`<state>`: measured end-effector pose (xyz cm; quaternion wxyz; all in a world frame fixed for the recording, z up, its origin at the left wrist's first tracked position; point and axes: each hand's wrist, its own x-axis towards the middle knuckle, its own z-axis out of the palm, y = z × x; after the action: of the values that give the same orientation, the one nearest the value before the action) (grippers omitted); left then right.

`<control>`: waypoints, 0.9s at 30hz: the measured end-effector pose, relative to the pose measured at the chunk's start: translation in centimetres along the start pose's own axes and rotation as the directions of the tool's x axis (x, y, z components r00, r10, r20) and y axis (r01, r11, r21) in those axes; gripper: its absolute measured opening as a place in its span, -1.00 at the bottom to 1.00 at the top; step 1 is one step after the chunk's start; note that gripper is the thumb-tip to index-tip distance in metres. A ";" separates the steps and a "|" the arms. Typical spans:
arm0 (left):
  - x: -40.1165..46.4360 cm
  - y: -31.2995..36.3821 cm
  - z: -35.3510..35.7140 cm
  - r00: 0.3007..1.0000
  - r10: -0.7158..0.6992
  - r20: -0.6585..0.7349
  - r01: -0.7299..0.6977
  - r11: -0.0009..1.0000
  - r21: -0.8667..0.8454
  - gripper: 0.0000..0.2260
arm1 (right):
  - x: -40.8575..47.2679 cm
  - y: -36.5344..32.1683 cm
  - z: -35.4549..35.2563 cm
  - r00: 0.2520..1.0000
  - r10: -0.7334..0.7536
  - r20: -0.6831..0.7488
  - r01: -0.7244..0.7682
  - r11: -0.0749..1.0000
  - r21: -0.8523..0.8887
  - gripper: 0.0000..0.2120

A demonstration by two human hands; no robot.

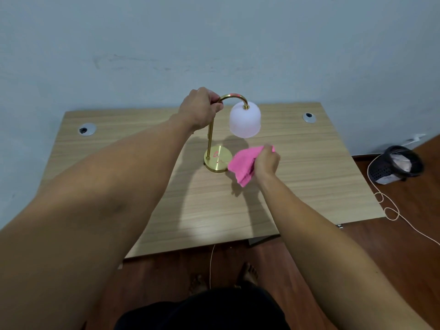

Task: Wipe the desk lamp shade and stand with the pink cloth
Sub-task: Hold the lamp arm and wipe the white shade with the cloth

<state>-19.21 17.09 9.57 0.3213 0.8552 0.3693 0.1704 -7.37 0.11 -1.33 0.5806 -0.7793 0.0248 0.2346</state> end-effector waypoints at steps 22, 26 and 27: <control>0.1 0.0 0.1 0.999 0.048 -0.008 -0.047 0.998 0.037 -0.85 | -1.4 -0.5 1.4 0.234 -0.631 0.739 0.740 -0.378 -0.557 -0.38; 0.1 -0.1 0.0 0.998 0.054 -0.011 -0.053 0.998 0.031 -0.84 | -0.5 0.5 0.5 0.192 -0.505 0.841 0.659 -0.569 -0.492 -0.38; 0.0 -0.1 0.0 0.998 0.055 -0.013 -0.055 0.998 0.031 -0.83 | -0.3 0.9 0.1 0.199 -0.482 0.853 0.667 -0.571 -0.479 -0.37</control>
<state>-19.25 17.18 9.46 0.3007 0.8687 0.3505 0.1792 -7.97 -0.21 -2.01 -0.0726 -0.7174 -0.6678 -0.1846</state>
